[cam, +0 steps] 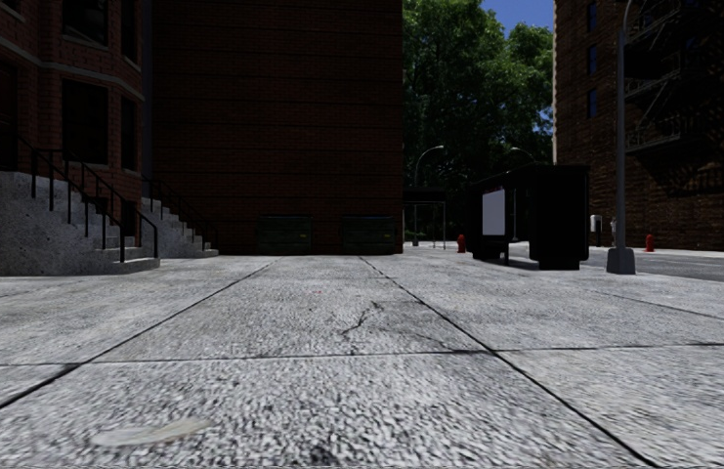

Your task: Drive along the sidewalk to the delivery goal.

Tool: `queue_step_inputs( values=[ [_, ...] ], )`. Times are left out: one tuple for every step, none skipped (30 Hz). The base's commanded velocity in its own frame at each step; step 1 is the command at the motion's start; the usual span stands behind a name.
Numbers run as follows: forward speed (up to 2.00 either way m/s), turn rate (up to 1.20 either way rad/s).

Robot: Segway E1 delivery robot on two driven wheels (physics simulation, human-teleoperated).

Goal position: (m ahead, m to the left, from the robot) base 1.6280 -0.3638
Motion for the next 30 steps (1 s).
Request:
queue_step_inputs(
  values=[
    [2.00,0.00],
    [2.00,0.00],
    [2.00,0.00],
    [2.00,0.00],
    [2.00,0.00],
    [2.00,0.00],
    [2.00,0.00],
    [1.95,0.00],
    [1.68,0.00],
    [1.68,0.00],
    [1.22,0.00],
    [1.02,0.00],
    [0.88,0.00],
    [0.88,0.00],
    [0.80,0.00],
    [0.76,0.00],
    [0.64,0.00],
    [0.64,0.00],
    [0.51,0.00],
    [0.40,0.00],
    [0.20,0.00],
    [0.20,0.00],
    [0.00,0.00],
    [0.00,0.00],
    [0.00,0.00],
    [0.00,0.00],
    [0.00,0.00],
    [0.00,0.00],
    [0.00,0.00],
    [0.00,0.00]
  ],
)
